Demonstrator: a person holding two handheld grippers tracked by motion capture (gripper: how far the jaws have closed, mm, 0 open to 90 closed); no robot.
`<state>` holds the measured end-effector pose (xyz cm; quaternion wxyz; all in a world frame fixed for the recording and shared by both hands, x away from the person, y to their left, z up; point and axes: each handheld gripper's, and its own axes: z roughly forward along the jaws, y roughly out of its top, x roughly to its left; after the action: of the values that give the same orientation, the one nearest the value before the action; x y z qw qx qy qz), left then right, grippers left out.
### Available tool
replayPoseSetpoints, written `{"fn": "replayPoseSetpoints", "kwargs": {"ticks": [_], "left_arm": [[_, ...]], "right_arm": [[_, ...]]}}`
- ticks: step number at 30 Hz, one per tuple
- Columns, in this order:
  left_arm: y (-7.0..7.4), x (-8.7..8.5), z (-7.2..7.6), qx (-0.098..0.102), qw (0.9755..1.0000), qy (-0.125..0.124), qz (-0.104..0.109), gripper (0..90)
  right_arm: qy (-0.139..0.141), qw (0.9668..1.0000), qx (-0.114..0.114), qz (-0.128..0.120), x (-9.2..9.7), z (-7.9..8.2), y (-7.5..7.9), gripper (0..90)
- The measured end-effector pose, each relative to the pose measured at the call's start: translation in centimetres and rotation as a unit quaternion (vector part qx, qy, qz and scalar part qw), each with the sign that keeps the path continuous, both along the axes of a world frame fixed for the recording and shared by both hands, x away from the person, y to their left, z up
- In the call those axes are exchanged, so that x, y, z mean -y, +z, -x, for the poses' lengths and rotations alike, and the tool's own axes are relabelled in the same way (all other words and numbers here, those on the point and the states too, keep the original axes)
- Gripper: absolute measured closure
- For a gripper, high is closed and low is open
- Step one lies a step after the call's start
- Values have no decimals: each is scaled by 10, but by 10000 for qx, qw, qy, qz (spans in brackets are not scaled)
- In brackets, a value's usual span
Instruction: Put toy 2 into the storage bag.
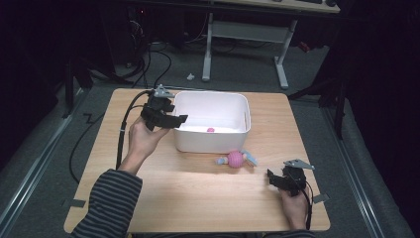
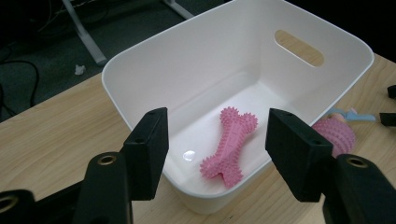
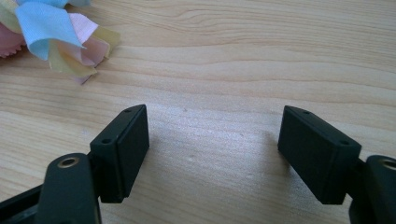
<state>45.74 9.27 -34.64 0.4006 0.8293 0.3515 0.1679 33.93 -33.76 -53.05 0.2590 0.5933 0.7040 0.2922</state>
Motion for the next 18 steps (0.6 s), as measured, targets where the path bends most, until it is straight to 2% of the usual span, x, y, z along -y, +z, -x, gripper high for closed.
{"fn": "replayPoseSetpoints", "kwargs": {"ticks": [6, 10, 18], "left_arm": [[0, -9, 9, 99, 9999, 27, 40, 393], [-2, -14, 11, 59, 10000, 49, -22, 386], [-11, -36, 22, 140, 9998, 154, 54, 383]], "right_arm": [[4, 10000, 2, 2, 0, 0, 0, 250], [4, 10000, 2, 0, 0, 0, 0, 250], [-23, 10000, 6, 8, 0, -1, 0, 250]]}}
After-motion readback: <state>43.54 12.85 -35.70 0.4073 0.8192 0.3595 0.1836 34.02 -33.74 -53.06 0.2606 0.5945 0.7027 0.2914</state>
